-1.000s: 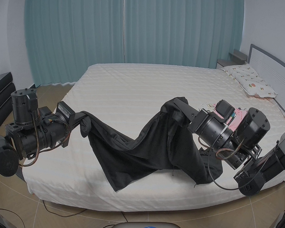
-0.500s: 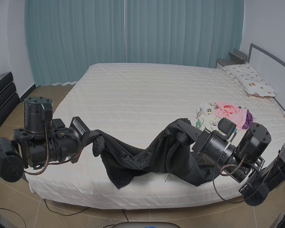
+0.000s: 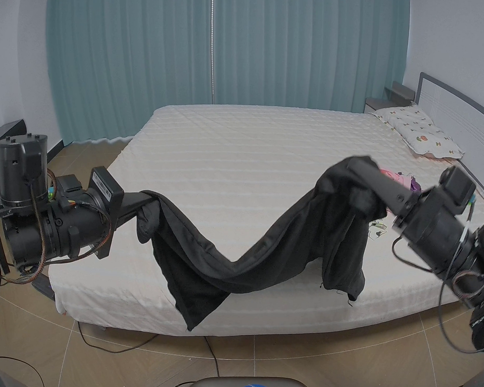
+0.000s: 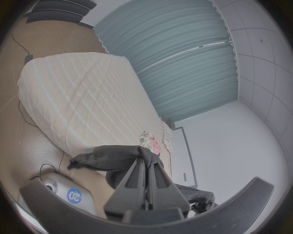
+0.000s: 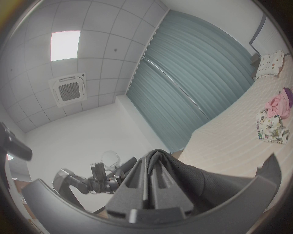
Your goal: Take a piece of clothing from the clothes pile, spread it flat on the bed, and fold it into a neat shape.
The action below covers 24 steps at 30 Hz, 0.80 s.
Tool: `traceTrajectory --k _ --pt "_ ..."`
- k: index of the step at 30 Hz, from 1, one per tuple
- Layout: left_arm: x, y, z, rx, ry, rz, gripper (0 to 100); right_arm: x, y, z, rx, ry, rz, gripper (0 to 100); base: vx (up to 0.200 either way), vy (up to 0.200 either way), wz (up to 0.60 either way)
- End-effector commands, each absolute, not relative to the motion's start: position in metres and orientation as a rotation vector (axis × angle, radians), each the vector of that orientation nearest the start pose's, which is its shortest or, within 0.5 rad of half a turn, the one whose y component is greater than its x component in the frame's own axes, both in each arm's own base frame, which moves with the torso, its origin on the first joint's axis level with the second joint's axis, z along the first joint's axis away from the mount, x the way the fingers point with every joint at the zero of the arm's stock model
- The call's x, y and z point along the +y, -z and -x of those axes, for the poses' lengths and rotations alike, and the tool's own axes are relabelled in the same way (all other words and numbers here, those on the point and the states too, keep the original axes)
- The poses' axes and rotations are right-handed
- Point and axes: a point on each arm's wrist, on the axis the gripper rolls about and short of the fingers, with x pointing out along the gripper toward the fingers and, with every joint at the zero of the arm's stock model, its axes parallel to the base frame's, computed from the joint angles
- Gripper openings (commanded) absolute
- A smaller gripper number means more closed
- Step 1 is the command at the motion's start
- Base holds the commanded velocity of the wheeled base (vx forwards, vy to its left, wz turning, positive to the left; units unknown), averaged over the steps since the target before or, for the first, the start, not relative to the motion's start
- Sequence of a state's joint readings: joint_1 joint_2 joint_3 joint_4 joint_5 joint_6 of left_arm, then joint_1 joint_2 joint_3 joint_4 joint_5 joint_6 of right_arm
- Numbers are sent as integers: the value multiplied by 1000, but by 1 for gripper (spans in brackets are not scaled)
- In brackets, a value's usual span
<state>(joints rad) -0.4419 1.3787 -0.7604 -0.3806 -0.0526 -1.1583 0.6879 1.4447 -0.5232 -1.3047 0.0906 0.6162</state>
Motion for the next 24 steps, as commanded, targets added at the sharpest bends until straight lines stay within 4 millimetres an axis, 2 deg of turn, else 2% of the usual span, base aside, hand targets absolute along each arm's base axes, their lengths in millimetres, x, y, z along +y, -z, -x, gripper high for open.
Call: traceTrajectory --k 1,4,5,6,7,8,10,11,12,15,17,20,22,24 --pt "-97 -241 -207 434 283 1095 0 116 -291 -188 -242 -789 -746 0 0 0 0" --pt "-96 -244 -212 423 275 1104 0 115 -311 -212 -282 -753 -780 0 0 0 0" --pt "-95 -245 -213 421 275 1106 0 115 -312 -219 -281 -741 -780 0 0 0 0" --pt "-95 -245 -216 425 274 1106 0 115 -310 -239 -262 -701 -772 0 0 0 0" --pt "-95 -243 -218 429 269 1106 0 115 -308 -245 -253 -686 -769 0 0 0 0" --pt "-96 -239 -225 437 255 1104 0 115 -299 -265 -224 -648 -759 0 0 0 0" --pt "-97 -236 -230 447 244 1102 0 115 -292 -280 -207 -621 -755 0 0 0 0" --pt "-100 -231 -237 464 234 1099 0 113 -286 -295 -201 -591 -751 0 0 0 0" --pt "-100 -231 -238 466 234 1099 0 113 -285 -296 -200 -589 -750 0 0 0 0" --pt "-103 -228 -259 464 207 1102 0 107 -285 -317 -214 -552 -748 0 200 0 0" --pt "-104 -230 -276 446 195 1106 0 111 -274 -330 -188 -539 -744 0 200 0 0" --pt "-103 -232 -282 438 193 1109 0 112 -269 -335 -176 -533 -744 0 200 0 0" --pt "-105 -232 -298 424 187 1113 0 115 -261 -344 -165 -532 -742 0 200 0 0" --pt "-105 -233 -301 420 186 1114 0 116 -259 -346 -161 -533 -742 0 200 0 0"
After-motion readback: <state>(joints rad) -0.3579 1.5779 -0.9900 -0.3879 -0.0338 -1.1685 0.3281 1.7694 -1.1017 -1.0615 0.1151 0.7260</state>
